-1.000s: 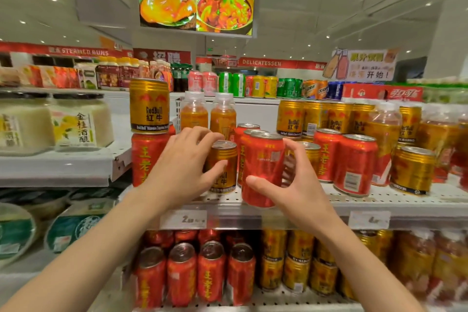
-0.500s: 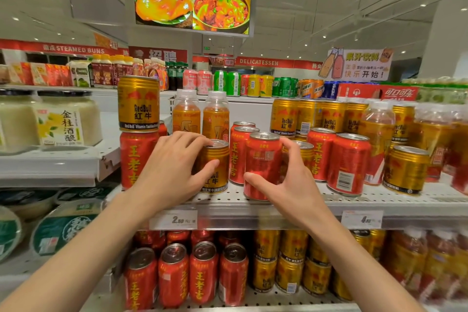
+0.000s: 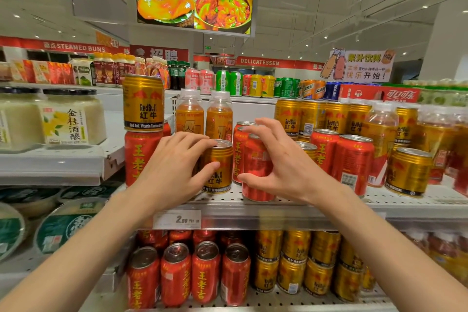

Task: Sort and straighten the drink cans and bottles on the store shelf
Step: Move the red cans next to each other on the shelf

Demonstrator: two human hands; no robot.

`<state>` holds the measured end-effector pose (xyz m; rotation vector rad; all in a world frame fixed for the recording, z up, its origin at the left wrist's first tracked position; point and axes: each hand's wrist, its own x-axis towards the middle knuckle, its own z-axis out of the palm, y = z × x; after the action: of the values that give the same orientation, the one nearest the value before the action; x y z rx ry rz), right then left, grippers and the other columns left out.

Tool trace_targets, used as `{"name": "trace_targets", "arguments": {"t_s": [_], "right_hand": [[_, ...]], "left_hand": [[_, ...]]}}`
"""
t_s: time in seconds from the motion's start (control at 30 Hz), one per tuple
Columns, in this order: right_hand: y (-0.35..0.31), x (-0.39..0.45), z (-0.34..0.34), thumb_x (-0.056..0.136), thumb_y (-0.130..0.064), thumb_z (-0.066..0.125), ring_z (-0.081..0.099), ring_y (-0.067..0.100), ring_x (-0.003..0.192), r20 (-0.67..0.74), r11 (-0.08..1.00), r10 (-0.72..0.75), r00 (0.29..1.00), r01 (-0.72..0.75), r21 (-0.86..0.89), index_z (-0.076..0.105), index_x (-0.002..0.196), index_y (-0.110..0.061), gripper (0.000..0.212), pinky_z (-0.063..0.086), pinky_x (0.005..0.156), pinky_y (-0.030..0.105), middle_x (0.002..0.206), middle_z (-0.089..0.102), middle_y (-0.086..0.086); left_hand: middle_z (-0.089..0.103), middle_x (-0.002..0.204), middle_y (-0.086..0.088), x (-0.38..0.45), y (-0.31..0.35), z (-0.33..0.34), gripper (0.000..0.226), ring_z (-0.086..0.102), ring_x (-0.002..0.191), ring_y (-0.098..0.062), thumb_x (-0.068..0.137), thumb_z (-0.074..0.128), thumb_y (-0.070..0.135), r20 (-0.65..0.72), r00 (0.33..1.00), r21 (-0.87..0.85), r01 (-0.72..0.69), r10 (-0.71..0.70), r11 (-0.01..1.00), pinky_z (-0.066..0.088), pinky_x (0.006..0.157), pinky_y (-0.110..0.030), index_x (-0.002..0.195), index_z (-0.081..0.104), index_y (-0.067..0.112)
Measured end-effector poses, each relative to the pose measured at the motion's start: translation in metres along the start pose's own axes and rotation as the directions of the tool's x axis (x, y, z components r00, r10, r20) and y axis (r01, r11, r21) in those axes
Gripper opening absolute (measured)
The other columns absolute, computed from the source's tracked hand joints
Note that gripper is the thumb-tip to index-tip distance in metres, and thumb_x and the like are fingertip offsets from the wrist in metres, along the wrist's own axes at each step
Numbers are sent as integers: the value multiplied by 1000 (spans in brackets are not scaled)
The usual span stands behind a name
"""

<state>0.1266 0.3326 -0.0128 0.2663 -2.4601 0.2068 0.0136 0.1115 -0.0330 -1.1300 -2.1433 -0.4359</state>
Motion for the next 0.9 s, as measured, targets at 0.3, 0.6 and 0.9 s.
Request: {"name": "trace_targets", "arguments": {"t_s": [0.3, 0.6, 0.9], "right_hand": [[2, 9, 8, 77, -66, 68, 49, 14, 118, -52, 989, -16, 998, 8, -151, 38, 139, -28, 78, 55, 91, 36, 131, 46, -4], [11, 17, 5, 74, -84, 55, 42, 21, 133, 44, 952, 13, 999, 1, -306, 23, 151, -27, 101, 38, 112, 42, 148, 40, 3], [17, 18, 6, 74, -73, 67, 38, 22, 137, 91, 950, 7, 996, 22, -313, 16, 156, -24, 109, 37, 114, 41, 153, 35, 3]], "left_hand": [[57, 137, 12, 0, -2, 3, 59, 44, 130, -11, 93, 36, 63, 1, 1000, -23, -9, 9, 1000, 30, 106, -35, 139, 54, 31], [54, 140, 13, 1, -4, 2, 60, 42, 131, -10, 93, 33, 64, 23, 1000, -18, -5, 5, 1000, 31, 107, -36, 142, 51, 32], [55, 139, 12, 0, -3, 5, 58, 42, 131, -12, 95, 36, 61, 13, 1000, -18, -9, 9, 1000, 31, 106, -37, 142, 51, 31]]}}
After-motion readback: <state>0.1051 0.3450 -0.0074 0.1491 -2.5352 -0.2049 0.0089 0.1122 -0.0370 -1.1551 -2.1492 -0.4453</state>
